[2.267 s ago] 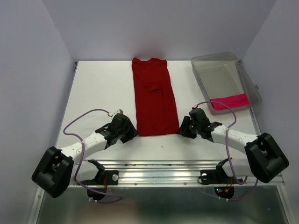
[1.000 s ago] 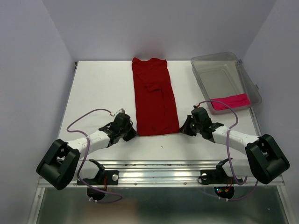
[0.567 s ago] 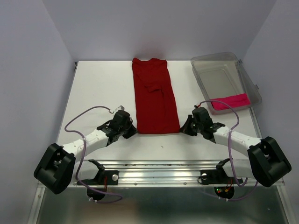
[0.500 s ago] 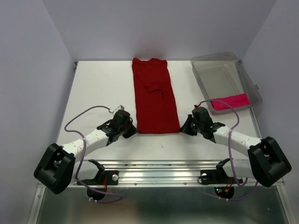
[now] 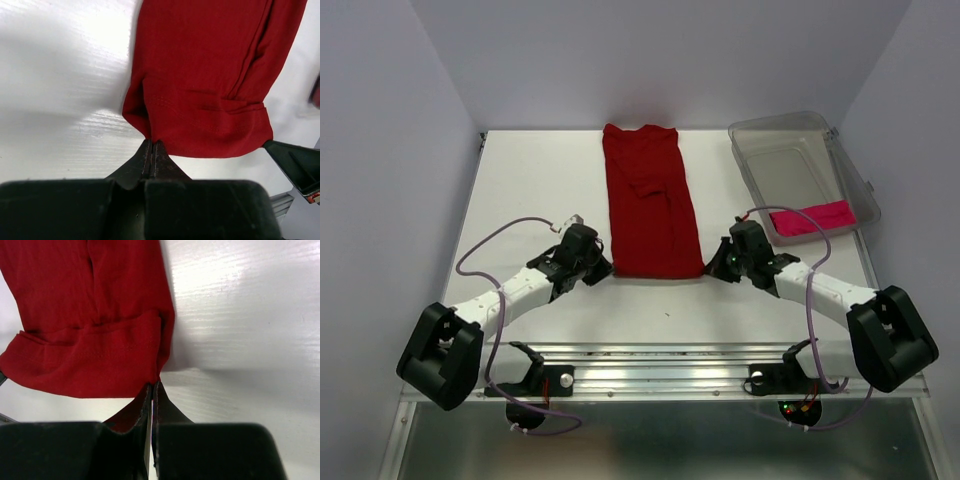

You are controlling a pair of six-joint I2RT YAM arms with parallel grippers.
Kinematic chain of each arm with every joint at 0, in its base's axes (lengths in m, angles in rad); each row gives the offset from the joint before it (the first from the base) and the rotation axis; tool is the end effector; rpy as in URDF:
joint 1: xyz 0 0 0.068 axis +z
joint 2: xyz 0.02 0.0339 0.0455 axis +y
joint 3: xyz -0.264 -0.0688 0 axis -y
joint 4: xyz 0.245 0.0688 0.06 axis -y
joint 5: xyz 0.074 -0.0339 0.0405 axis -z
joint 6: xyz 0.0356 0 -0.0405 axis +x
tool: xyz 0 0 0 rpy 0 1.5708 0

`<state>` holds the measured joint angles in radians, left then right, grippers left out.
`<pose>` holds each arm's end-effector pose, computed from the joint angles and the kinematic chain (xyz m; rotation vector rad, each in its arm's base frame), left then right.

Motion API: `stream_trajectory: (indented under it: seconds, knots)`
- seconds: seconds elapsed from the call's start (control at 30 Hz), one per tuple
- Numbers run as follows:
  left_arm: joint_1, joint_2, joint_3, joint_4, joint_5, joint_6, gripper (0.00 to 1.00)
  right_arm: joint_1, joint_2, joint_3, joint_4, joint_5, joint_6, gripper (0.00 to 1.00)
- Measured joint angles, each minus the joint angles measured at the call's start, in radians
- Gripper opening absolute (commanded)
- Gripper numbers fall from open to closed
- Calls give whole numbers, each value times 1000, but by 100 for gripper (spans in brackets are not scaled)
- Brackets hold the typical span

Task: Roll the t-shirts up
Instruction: Roll the T-shirt to the center of the board.

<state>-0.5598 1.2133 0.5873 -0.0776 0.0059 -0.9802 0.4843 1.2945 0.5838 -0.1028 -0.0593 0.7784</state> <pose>0.2074 -0.1302 0.1950 -0.4995 2.3568 -0.7816 0.2185 0.1174 0.1735 0.3355 2.4652 0.6437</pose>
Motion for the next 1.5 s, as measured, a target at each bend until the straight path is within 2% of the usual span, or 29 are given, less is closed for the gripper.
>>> stream_trajectory:
  seconds: [0.47,0.97,1.07,1.17,1.2,1.23,1.27,1.33,1.4,1.5]
  knots:
    - [63,116,115,-19,7,50,0,-32,92,114,-3,-1,-27,1]
    - [121,296,280,-43,43,133,0,-82,268,289,-6,-13,-69,1]
    - [123,335,301,-44,44,143,0,-92,306,317,-8,-19,-75,5]
    - [123,372,320,-48,45,151,1,-97,337,336,-10,-25,-77,20]
    - [123,382,326,-52,45,153,11,-98,342,339,-11,-26,-81,26]
    - [123,388,330,-55,45,154,17,-98,344,341,-11,-27,-84,28]
    - [124,394,332,-55,45,158,28,-99,346,344,-13,-27,-86,36]
    - [126,404,338,-61,47,164,37,-102,346,353,-20,-27,-88,46]
    - [128,405,341,-66,45,163,43,-105,346,366,-30,-27,-94,50]
    - [130,404,351,-74,39,165,44,-106,342,379,-35,-27,-110,50]
